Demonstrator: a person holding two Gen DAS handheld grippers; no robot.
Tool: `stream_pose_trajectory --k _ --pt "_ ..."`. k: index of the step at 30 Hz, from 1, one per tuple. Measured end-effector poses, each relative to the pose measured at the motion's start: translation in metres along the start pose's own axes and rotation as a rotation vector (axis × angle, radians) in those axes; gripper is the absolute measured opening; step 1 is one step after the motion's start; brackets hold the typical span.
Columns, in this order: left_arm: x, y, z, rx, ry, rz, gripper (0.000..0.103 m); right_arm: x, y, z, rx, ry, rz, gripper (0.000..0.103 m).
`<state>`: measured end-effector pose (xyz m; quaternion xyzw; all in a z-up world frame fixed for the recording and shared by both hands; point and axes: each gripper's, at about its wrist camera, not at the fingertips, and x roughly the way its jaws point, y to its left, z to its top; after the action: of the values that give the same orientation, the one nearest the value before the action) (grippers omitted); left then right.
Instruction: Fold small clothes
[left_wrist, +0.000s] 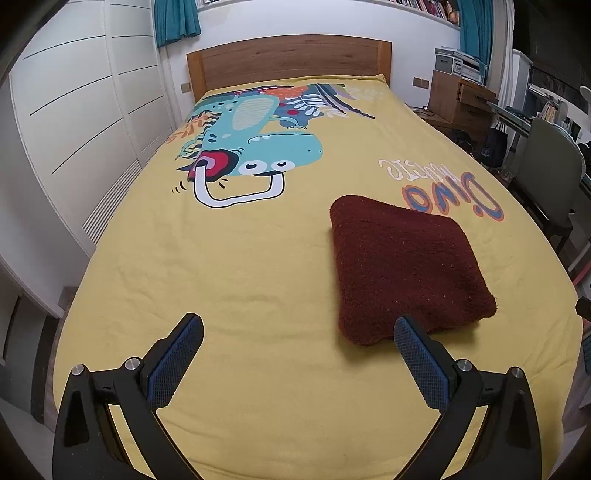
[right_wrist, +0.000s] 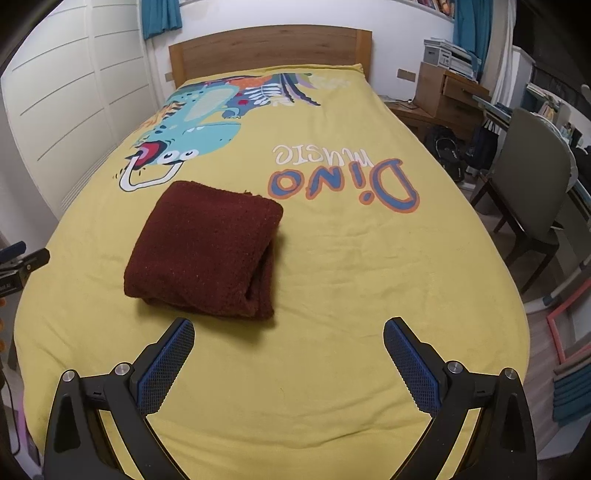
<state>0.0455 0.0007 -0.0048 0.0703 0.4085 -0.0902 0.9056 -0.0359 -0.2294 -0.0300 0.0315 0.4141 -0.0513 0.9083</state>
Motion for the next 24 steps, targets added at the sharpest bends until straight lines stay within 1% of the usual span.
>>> stream_pose_trajectory --k 21,24 --pt "-0.009 0.016 -0.011 -0.032 0.002 0.032 0.102 -0.001 -0.002 0.003 -0.017 0.009 -0.001 0.102" --pt "-0.01 0.018 -0.011 -0.032 0.002 0.037 0.102 -0.001 -0.003 0.004 -0.011 0.006 0.009 0.102"
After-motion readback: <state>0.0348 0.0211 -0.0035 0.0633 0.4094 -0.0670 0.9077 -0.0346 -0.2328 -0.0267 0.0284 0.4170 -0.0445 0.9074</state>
